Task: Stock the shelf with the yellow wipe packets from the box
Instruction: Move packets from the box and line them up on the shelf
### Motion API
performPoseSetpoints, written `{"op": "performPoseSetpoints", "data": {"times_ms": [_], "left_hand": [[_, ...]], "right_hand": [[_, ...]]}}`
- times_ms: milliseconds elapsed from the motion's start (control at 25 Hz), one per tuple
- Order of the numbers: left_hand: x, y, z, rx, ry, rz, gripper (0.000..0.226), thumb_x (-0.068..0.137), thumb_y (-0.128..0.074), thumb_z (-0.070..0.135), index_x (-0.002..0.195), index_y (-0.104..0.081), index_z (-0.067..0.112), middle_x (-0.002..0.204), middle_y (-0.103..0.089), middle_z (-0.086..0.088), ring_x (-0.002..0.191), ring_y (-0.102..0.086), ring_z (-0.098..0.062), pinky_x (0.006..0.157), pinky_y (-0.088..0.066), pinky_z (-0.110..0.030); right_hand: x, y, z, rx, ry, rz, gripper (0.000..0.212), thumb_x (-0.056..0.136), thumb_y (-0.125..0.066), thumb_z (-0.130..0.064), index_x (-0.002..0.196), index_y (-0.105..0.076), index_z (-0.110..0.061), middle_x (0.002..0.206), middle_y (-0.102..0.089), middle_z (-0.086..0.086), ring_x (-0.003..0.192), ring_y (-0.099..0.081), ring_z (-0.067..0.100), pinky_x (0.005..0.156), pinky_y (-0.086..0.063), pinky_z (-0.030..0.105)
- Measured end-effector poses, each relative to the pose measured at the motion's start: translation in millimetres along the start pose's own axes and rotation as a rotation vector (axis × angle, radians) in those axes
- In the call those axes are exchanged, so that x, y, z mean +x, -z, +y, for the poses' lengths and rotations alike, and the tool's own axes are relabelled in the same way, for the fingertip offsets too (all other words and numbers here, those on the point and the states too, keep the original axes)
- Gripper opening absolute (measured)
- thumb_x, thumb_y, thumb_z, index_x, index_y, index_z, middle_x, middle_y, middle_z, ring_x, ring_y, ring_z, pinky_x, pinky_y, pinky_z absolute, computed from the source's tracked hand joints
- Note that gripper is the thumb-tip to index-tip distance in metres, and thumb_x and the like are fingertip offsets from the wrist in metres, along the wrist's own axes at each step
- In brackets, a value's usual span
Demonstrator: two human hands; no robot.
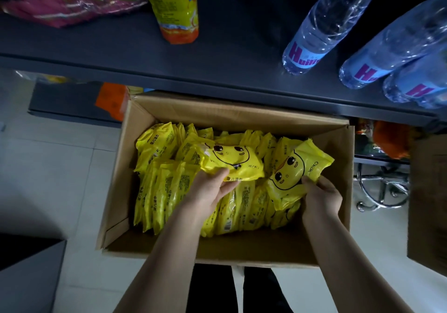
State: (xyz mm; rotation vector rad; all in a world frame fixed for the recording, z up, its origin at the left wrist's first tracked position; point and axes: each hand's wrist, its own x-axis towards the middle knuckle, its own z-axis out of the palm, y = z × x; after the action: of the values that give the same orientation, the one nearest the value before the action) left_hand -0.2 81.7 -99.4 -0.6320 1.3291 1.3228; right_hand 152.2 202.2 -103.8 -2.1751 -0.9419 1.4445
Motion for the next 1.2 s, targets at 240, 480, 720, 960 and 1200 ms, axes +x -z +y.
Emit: {"op": "performPoseSetpoints", "data": {"times_ms": [240, 480, 720, 960, 1200], "left_hand": [[-5, 55, 14, 0.198, 0.17, 0.204, 0.007, 0.086, -0.058, 0.001, 0.083, -0.052, 0.0, 0.08, -0.053, -0.015, 0.069, -0.056, -0.02, 0.05, -0.054, -0.02], [7, 55, 2, 0.065, -0.017, 0.37, 0.014, 0.083, -0.066, 0.01, 0.074, -0.055, 0.007, 0.068, -0.054, -0.007, 0.057, -0.048, -0.01, 0.039, -0.04, -0.013], [-30, 48, 29, 0.3, -0.251, 0.38, 0.013, 0.084, -0.064, 0.013, 0.091, -0.062, 0.003, 0.067, -0.052, -0.003, 0.061, -0.048, -0.015, 0.052, -0.036, -0.023], [-125, 16, 73, 0.517, -0.499, 0.329, 0.014, 0.092, -0.054, 0.024, 0.104, -0.057, 0.019, 0.108, -0.056, -0.005, 0.095, -0.049, -0.019, 0.082, -0.035, -0.028], [-242, -2, 101, 0.695, -0.858, 0.231, 0.01, 0.095, -0.05, 0.027, 0.094, -0.057, 0.02, 0.093, -0.061, 0.0, 0.092, -0.057, -0.023, 0.073, -0.043, -0.031]], "right_hand": [[-11, -9, 8, -0.034, 0.038, -0.055, 0.017, 0.087, -0.063, -0.006, 0.1, -0.068, -0.016, 0.077, -0.063, -0.006, 0.079, -0.06, 0.017, 0.078, -0.051, 0.036], [-15, -8, 3, -0.026, 0.11, -0.097, 0.015, 0.087, -0.063, -0.007, 0.089, -0.064, -0.022, 0.076, -0.062, -0.007, 0.065, -0.055, 0.008, 0.059, -0.046, 0.023], [-43, 5, -26, -0.052, 0.196, -0.193, 0.019, 0.087, -0.064, -0.011, 0.074, -0.063, -0.025, 0.08, -0.065, 0.0, 0.079, -0.061, 0.02, 0.076, -0.053, 0.039], [-111, 39, -95, 0.019, 0.292, -0.317, 0.017, 0.091, -0.06, -0.014, 0.079, -0.061, -0.027, 0.085, -0.066, -0.004, 0.075, -0.058, 0.012, 0.083, -0.05, 0.039], [-188, 94, -166, 0.067, 0.505, -0.422, 0.017, 0.089, -0.062, -0.016, 0.079, -0.061, -0.029, 0.086, -0.069, -0.001, 0.081, -0.066, 0.019, 0.081, -0.055, 0.041]]}}
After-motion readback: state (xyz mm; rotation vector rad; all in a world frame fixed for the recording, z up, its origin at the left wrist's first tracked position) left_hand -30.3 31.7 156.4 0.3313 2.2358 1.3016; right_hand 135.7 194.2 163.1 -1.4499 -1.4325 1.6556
